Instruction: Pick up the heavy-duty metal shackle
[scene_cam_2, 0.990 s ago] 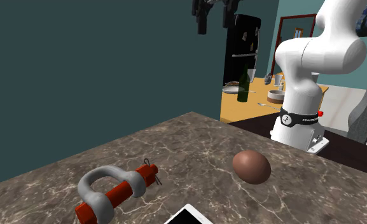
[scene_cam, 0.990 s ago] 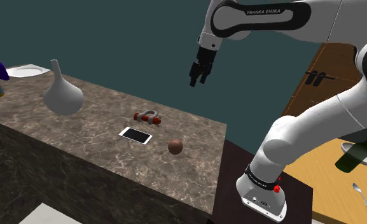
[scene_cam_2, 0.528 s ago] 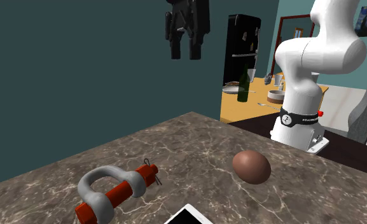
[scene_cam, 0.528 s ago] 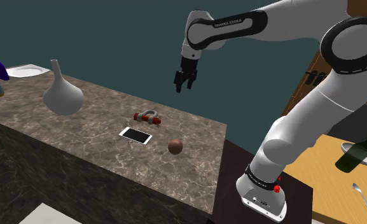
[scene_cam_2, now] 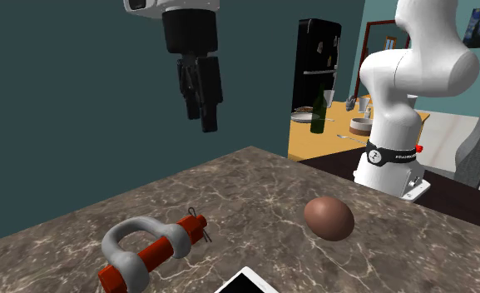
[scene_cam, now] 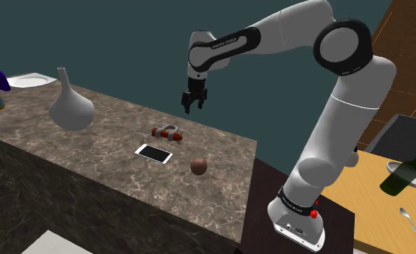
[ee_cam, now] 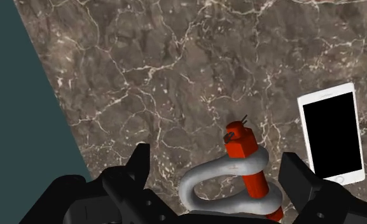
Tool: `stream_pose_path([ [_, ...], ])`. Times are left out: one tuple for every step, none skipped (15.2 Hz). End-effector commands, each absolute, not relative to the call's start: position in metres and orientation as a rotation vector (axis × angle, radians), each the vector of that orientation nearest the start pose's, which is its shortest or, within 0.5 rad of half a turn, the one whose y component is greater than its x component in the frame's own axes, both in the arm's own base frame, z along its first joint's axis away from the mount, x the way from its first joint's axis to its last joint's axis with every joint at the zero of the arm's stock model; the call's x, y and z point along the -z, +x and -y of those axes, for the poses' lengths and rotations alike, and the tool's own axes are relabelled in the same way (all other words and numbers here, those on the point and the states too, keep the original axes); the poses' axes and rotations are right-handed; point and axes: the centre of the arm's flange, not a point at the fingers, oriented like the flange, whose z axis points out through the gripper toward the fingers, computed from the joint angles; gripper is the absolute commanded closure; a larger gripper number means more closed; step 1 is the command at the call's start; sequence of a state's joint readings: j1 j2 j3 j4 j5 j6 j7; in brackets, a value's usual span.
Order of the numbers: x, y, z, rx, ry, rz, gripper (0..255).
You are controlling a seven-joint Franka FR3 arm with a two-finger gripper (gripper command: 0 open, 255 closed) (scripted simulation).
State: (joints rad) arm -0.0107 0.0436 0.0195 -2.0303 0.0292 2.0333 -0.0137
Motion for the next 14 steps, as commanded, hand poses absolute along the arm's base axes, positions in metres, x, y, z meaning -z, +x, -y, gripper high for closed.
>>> stream_pose_path([
  [-0.401, 0.578, -0.008, -0.083, -3.122, 0.004, 0],
  [-0.392, 0.588, -0.008, -0.093, -3.125, -0.001, 0],
  [-0.382, 0.599, -0.008, -0.103, -3.129, -0.007, 0],
  [-0.373, 0.609, -0.008, -0.113, -3.133, -0.012, 0],
  [-0.363, 0.619, -0.008, -0.123, -3.136, -0.017, 0],
  [-0.354, 0.629, -0.008, -0.133, -3.140, -0.022, 0],
  [-0.344, 0.639, -0.008, -0.143, -3.143, -0.027, 0],
  [-0.334, 0.649, -0.007, -0.153, -3.147, -0.033, 0],
  [-0.324, 0.659, -0.007, -0.163, -3.150, -0.038, 0],
  [-0.314, 0.668, -0.007, -0.173, -3.154, -0.043, 0],
  [-0.304, 0.678, -0.006, -0.183, -3.157, -0.048, 0],
  [-0.294, 0.688, -0.006, -0.194, -3.160, -0.054, 0],
  [-0.285, 0.697, -0.005, -0.203, -3.163, -0.059, 0],
  [-0.280, 0.697, -0.005, -0.203, -3.163, -0.059, 0],
])
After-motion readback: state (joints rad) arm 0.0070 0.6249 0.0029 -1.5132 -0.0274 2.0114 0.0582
